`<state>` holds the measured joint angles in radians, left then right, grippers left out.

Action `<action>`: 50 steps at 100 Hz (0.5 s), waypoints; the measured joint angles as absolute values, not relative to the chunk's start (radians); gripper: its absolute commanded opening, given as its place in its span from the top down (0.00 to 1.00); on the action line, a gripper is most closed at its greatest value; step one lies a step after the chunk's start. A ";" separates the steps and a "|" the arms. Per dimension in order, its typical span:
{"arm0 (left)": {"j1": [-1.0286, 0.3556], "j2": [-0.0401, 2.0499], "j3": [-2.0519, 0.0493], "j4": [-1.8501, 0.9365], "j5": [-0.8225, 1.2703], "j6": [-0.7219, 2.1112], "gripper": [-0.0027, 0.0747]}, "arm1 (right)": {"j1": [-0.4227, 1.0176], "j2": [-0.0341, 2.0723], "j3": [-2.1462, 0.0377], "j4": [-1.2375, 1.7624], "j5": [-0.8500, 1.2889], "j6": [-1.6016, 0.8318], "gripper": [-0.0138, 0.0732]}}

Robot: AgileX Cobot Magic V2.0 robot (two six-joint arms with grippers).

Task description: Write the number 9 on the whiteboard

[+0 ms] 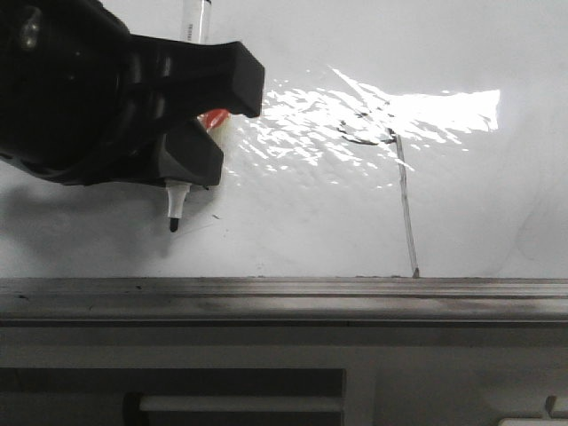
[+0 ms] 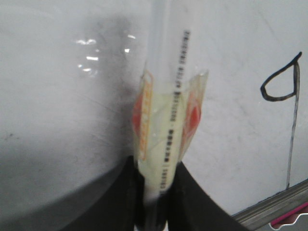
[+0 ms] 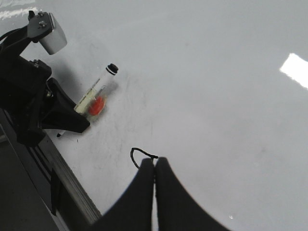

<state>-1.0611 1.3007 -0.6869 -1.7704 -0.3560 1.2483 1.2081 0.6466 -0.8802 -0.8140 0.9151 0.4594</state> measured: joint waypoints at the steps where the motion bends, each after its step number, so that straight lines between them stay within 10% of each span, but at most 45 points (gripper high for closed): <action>1: -1.061 1.301 -0.687 -1.770 -0.355 1.246 0.99 | 1.208 0.647 -0.880 -0.814 0.915 0.459 0.91; 50: -1.068 1.301 -0.688 -1.770 -0.390 1.246 0.58 | 1.208 0.647 -0.882 -0.814 0.883 0.507 0.91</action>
